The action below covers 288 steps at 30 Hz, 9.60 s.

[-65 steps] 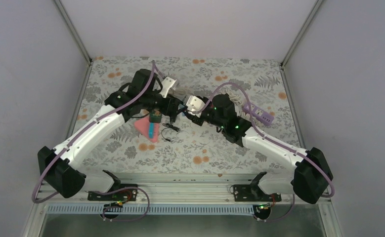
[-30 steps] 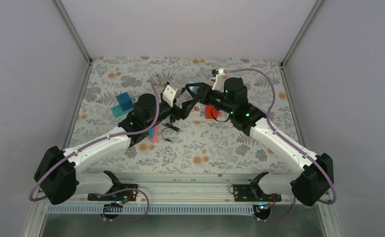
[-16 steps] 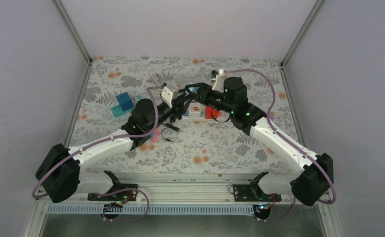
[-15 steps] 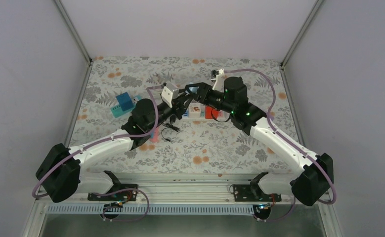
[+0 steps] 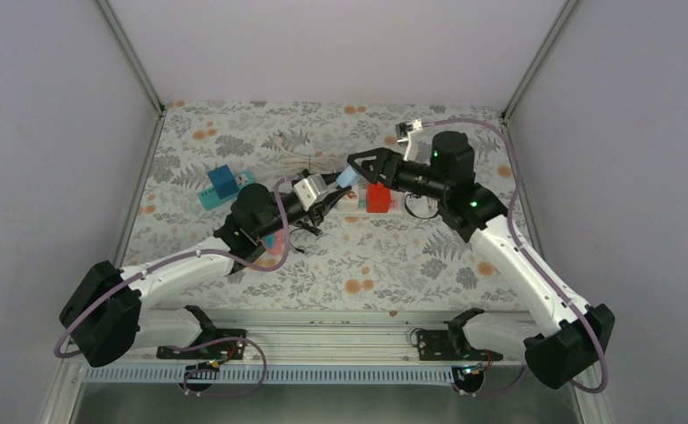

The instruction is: Insert the plug

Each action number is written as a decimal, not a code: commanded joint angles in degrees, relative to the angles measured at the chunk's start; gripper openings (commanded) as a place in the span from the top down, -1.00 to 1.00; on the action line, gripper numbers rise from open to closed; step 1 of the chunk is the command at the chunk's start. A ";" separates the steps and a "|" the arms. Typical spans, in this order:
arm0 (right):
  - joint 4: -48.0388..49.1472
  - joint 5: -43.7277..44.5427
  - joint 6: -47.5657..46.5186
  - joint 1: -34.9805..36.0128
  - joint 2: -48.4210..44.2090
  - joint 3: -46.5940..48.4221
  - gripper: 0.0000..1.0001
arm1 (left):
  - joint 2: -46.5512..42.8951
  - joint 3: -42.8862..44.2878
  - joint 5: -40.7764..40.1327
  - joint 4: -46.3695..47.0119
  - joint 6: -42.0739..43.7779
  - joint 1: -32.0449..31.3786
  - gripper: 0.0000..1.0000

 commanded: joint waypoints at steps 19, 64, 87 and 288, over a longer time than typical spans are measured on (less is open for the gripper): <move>-19.23 -13.92 -13.30 -2.76 1.51 5.48 -0.20 | 0.66 5.18 16.14 -4.79 14.58 1.18 0.53; -11.54 51.04 -10.81 -26.39 31.94 3.50 0.27 | -18.02 14.46 -31.35 -37.88 -11.23 5.49 -1.00; -8.07 52.08 -6.71 -26.37 36.23 1.45 0.21 | -17.02 14.16 -28.40 -37.15 -12.24 5.49 -1.00; -33.98 -25.87 -92.54 -6.67 15.60 12.93 0.82 | 6.06 15.00 29.07 -28.60 3.42 9.27 -0.19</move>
